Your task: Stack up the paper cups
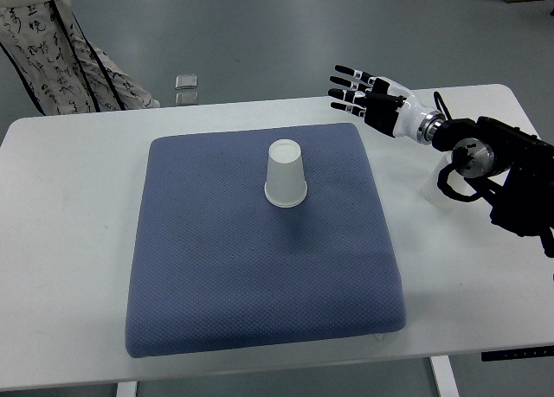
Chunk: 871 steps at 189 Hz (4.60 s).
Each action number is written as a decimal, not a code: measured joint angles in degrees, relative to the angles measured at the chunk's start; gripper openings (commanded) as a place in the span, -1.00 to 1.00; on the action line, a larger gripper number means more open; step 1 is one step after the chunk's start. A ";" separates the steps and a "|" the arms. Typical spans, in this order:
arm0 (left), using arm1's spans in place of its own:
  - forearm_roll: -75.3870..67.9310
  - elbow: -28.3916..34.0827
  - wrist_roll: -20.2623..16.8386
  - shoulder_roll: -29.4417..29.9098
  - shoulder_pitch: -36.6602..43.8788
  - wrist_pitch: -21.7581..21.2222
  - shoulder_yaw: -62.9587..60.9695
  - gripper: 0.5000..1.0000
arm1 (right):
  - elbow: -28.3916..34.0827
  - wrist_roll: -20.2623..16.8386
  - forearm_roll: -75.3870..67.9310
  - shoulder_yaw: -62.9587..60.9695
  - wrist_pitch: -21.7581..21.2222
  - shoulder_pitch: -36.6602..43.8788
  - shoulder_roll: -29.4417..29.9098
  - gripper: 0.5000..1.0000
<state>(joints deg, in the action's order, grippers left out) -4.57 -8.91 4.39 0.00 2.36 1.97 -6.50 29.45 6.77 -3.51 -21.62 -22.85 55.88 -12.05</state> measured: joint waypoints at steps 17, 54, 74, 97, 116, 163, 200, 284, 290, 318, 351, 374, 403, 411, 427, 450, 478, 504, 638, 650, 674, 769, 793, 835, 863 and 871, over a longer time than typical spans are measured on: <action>0.00 0.02 0.00 0.00 -0.01 -0.09 -0.04 1.00 | 0.00 0.00 0.00 0.03 0.00 0.01 -0.11 0.67; 0.00 0.03 0.00 0.00 0.01 -0.20 -0.06 1.00 | 0.01 -0.01 0.00 0.24 -0.19 0.25 -0.52 0.67; 0.00 -0.06 0.00 0.00 -0.36 -0.16 -0.16 1.00 | 0.05 -0.01 0.04 0.30 -0.42 0.33 -1.09 0.67; 0.00 -0.04 -0.08 0.00 -0.97 -0.17 -0.28 1.00 | 0.08 -0.01 1.34 0.42 -1.03 1.09 -2.54 0.67; 0.01 0.00 -0.09 0.00 -1.17 -0.19 -0.28 1.00 | 0.08 0.06 5.30 0.38 -1.68 2.32 -4.97 0.67; 0.01 -0.05 -0.09 0.00 -1.21 -0.22 -0.19 1.00 | 0.35 0.18 17.87 0.56 -5.20 4.79 -8.99 0.66; 0.01 -0.05 -0.09 0.00 -1.22 -0.22 -0.25 1.00 | 2.07 0.60 38.68 0.68 -6.27 5.30 -13.22 0.66; 0.01 -0.06 -0.09 0.00 -1.22 -0.22 -0.18 1.00 | 8.03 2.11 63.94 9.46 -6.90 6.91 -21.56 0.66; 0.01 -0.06 -0.09 0.00 -1.22 -0.22 -0.18 1.00 | 8.09 2.11 64.79 10.58 -6.20 6.91 -21.64 0.66; 0.01 -0.06 -0.09 0.00 -1.21 -0.22 -0.18 1.00 | 8.17 2.11 66.74 14.42 -3.77 6.70 -21.76 0.66; 0.01 -0.06 -0.09 0.00 -1.22 -0.22 -0.18 1.00 | 8.14 2.12 67.81 16.77 -0.04 5.84 -21.00 0.65; 0.01 -0.06 -0.09 0.00 -1.21 -0.22 -0.18 1.00 | 8.07 2.12 68.16 19.14 3.22 5.20 -20.70 0.61; 0.01 -0.06 -0.09 0.00 -1.22 -0.22 -0.18 1.00 | 7.99 2.12 68.66 20.36 5.08 4.66 -20.57 0.24; 0.01 -0.06 -0.09 0.00 -1.22 -0.22 -0.18 1.00 | 7.99 2.11 68.98 20.43 5.23 4.58 -20.57 0.09; 0.01 -0.06 -0.09 0.00 -1.22 -0.22 -0.18 1.00 | 7.99 2.11 69.69 20.47 5.34 4.53 -20.41 -0.12; 0.01 -0.06 -0.09 0.00 -1.21 -0.22 -0.18 1.00 | 7.99 2.12 70.40 20.48 5.38 4.53 -20.00 -0.33; 0.01 -0.06 -0.09 0.00 -1.21 -0.22 -0.18 1.00 | 8.06 2.12 70.52 20.48 5.18 4.72 -19.72 -0.52; 0.01 -0.06 -0.09 0.00 -1.22 -0.22 -0.18 1.00 | 8.09 2.14 70.64 20.48 4.85 5.27 -19.73 -0.53; 0.01 -0.06 -0.09 0.00 -1.23 -0.22 -0.17 1.00 | 23.78 8.09 67.00 19.35 -4.38 25.40 -18.37 -0.50; 0.01 -0.06 -0.09 0.00 -1.22 -0.22 -0.18 1.00 | 23.84 8.09 66.14 19.43 -5.67 27.34 -16.38 -0.50; 0.01 -0.06 -0.09 0.00 -1.22 -0.22 -0.18 1.00 | 23.86 8.09 65.74 19.99 -7.23 30.28 -12.93 -0.49; 0.01 -0.06 -0.09 0.00 -1.22 -0.22 -0.18 1.00 | 19.06 7.74 68.23 24.11 -6.55 30.86 -5.54 -0.48; 0.00 -0.06 -0.09 0.00 -1.21 -0.22 -0.18 1.00 | 17.98 7.74 68.60 24.44 -5.88 30.26 -4.63 -0.47; 0.00 -0.06 -0.09 0.00 -1.22 -0.22 -0.18 1.00 | 16.50 7.63 68.64 24.59 -5.50 29.19 -3.09 -0.43; 0.00 -0.06 -0.09 0.00 -1.22 -0.22 -0.18 1.00 | 15.74 7.47 68.72 24.86 -4.27 28.37 -2.42 0.14; 0.00 -0.06 -0.09 0.00 -1.22 -0.22 -0.18 1.00 | 15.59 7.44 68.77 25.10 -3.66 28.11 -2.31 0.32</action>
<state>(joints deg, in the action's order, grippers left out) -4.57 -8.96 4.31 0.00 1.14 1.76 -6.68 45.04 14.20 65.26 3.48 -26.50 83.99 -14.35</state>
